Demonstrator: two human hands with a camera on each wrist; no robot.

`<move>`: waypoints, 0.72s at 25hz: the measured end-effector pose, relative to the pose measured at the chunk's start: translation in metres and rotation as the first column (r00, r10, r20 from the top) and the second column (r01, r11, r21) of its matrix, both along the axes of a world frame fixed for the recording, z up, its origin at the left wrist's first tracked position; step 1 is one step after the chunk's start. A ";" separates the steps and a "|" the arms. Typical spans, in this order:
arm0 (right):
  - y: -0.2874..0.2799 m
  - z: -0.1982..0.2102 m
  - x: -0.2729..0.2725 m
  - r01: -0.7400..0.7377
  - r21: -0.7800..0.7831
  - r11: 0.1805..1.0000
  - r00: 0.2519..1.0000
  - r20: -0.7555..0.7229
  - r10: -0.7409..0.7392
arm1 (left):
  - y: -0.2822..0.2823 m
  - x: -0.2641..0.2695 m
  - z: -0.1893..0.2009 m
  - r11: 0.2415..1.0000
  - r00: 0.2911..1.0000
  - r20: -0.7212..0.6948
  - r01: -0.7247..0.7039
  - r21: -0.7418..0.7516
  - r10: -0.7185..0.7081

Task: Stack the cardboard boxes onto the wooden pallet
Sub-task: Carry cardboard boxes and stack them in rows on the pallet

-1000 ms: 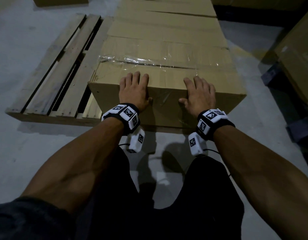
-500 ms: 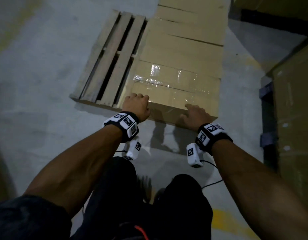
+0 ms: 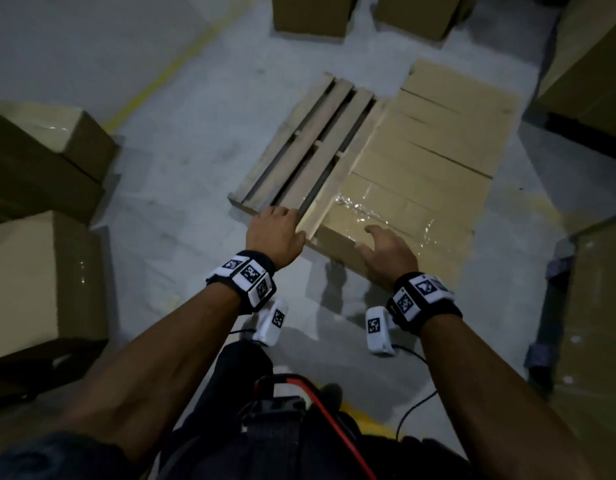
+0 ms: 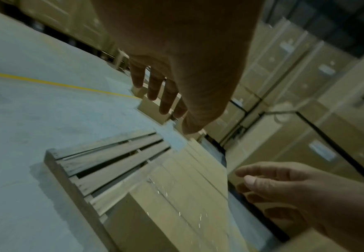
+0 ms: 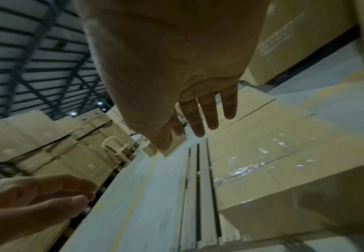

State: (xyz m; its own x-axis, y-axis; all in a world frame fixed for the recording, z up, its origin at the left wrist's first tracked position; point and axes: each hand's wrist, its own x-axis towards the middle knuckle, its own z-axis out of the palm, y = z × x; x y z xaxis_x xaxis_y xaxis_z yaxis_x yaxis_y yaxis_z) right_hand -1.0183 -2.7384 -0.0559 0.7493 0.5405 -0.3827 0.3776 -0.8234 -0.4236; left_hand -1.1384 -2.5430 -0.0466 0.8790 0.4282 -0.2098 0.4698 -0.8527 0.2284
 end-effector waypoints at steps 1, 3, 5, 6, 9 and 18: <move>0.021 -0.001 -0.002 -0.022 -0.001 1.000 1.000 0.001 0.022 | 0.017 -0.005 -0.001 1.000 0.999 0.020 -0.026 -0.002 0.026; 0.064 -0.002 -0.004 -0.032 -0.011 0.999 0.999 -0.007 0.032 | 0.053 -0.013 -0.005 0.998 0.997 0.041 -0.058 -0.016 0.059; 0.110 -0.003 -0.006 -0.043 -0.023 0.999 0.999 -0.009 0.043 | 0.093 -0.018 -0.008 0.997 0.996 0.057 -0.070 -0.026 0.071; 0.130 -0.002 -0.007 -0.052 -0.033 0.998 0.999 -0.009 0.052 | 0.112 -0.020 -0.008 0.997 0.995 0.065 -0.071 -0.028 0.072; 0.202 0.009 -0.006 -0.088 -0.055 0.995 0.996 0.019 0.089 | 0.179 -0.024 -0.005 0.996 0.995 0.050 -0.088 -0.019 0.089; 0.401 0.021 0.041 -0.263 -0.018 0.965 0.963 0.060 0.264 | 0.348 -0.015 -0.016 0.972 0.970 0.071 -0.235 0.028 0.232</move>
State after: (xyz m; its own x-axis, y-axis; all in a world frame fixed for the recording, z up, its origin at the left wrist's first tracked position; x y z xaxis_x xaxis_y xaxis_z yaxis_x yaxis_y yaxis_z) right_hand -0.9772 -2.3375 -0.0351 0.6029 0.7183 -0.3472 0.6067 -0.6954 -0.3851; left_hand -1.1536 -2.1949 -0.0625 0.7652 0.6295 -0.1346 0.6418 -0.7294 0.2368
